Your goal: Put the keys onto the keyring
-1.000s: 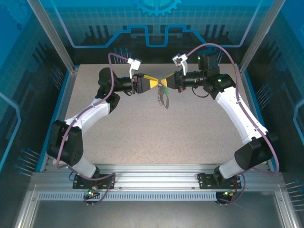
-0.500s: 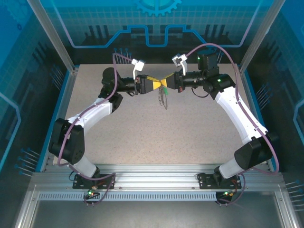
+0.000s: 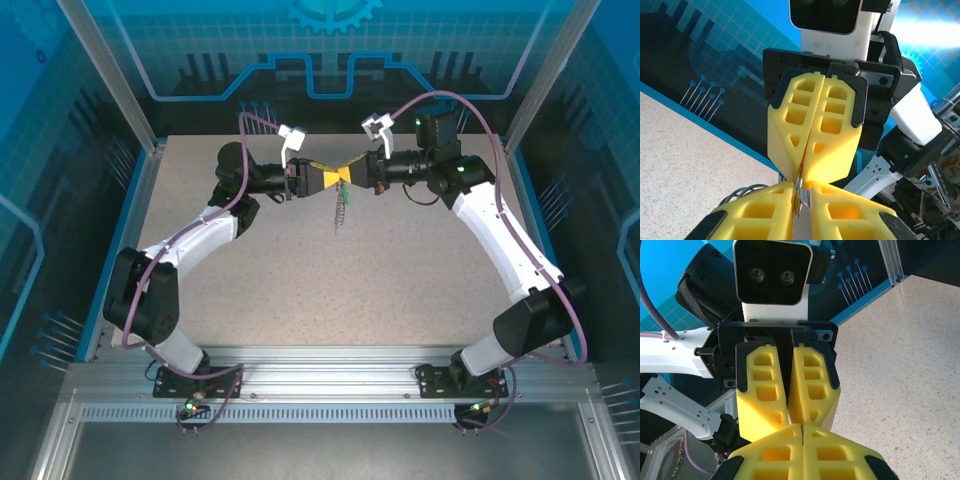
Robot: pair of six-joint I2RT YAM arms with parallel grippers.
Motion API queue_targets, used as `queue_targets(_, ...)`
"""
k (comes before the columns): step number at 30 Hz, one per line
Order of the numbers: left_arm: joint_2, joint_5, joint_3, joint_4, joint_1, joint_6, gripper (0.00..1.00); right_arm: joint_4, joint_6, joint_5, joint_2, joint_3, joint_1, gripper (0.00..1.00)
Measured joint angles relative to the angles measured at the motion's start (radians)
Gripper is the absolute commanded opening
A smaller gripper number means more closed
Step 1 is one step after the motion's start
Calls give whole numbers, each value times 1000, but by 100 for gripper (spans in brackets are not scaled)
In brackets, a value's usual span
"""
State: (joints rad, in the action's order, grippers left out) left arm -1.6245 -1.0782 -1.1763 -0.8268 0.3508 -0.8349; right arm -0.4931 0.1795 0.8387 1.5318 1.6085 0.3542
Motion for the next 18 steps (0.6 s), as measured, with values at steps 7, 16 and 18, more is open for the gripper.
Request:
queue_targets(7,-3,4,0,-8,0,0,0,5,6,-1,0,0,-1,10)
queue_targets(16,-14,45,1,-104,15,-41,0,140,113,-48,-58,-94,-30,41)
queue_targets(18,-17,56,2,-123,23,-56,0,183,148,-67,-105,-145,-42,43)
